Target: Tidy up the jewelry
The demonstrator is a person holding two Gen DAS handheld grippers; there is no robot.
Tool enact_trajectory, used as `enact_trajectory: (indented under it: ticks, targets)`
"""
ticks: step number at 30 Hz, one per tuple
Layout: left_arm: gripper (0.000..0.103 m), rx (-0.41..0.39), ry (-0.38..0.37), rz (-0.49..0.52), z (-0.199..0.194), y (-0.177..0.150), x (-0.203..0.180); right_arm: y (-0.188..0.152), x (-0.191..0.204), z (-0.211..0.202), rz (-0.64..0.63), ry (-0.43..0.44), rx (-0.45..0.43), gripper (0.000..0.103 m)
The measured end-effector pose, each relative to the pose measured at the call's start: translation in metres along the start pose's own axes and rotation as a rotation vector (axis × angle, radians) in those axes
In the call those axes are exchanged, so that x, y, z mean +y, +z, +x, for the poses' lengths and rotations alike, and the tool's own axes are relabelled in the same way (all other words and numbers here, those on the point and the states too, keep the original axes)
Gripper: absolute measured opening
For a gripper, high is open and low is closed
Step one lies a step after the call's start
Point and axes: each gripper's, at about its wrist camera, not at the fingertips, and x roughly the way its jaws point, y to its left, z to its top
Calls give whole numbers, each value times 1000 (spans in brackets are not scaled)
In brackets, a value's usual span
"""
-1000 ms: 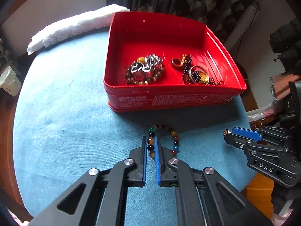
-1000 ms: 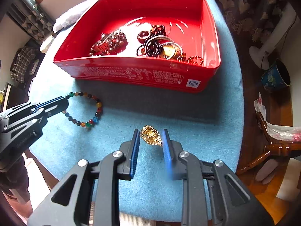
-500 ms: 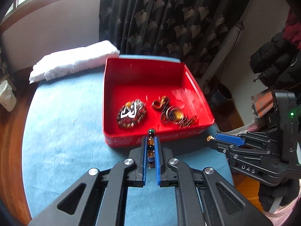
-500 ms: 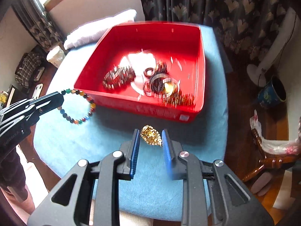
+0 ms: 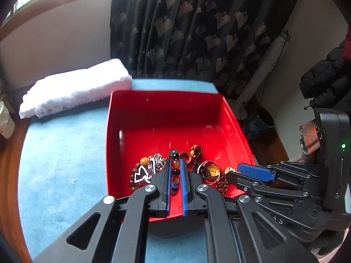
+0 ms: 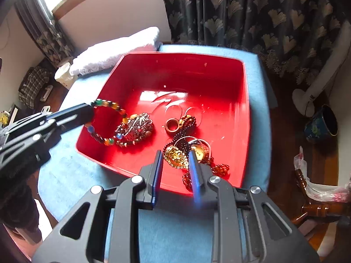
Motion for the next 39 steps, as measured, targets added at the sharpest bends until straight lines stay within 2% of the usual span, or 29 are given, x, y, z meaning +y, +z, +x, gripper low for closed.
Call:
enact_trajectory:
  ticks: [3, 5, 7, 8, 10, 13, 14, 17, 19, 20, 21, 22, 24, 26, 28, 33, 39]
  targets:
    - [8, 46, 7, -1, 19, -4, 3, 3, -2, 13, 6, -9, 15, 26]
    - [8, 67, 20, 6, 28, -7, 4, 3, -5, 16, 16, -8, 14, 34]
    - [9, 79, 22, -6, 32, -9, 7, 1, -6, 15, 23, -20, 6, 35]
    - [11, 77, 26, -10, 32, -10, 8, 1, -7, 14, 27, -22, 4, 35]
    - [22, 72, 37, -14, 30, -10, 9, 0, -11, 10, 36, -30, -8, 35]
    - [24, 64, 39, -14, 26, -11, 10, -2, -16, 4, 52, -45, -25, 36]
    - [25, 62, 44, -12, 24, -12, 10, -4, -17, 1, 59, -40, -33, 40]
    - [38, 44, 71, 0, 18, -13, 9, -8, -20, -8, 65, -54, -56, 50]
    - [51, 33, 90, 7, 12, -15, 8, -11, -23, -12, 70, -57, -64, 60]
    - [55, 28, 96, 7, 9, -17, 8, -13, -23, -15, 73, -64, -69, 68]
    - [61, 22, 102, 8, 6, -18, 8, -13, -24, -17, 73, -70, -72, 70]
    - [64, 17, 108, 11, 4, -19, 7, -15, -24, -19, 72, -81, -73, 70]
    - [71, 12, 131, 22, 0, -23, 6, -18, -25, -21, 73, -87, -68, 82]
    - [74, 7, 145, 32, -5, -27, 5, -21, -24, -24, 68, -95, -69, 87]
    - [82, 4, 152, 32, -9, -32, 6, -25, -22, -26, 66, -98, -67, 89]
    - [90, -1, 166, 10, -20, -40, 11, -33, -21, -30, 82, -100, -44, 95]
    - [92, 6, 167, 0, -29, -47, 15, -43, -17, -34, 76, -101, -40, 96]
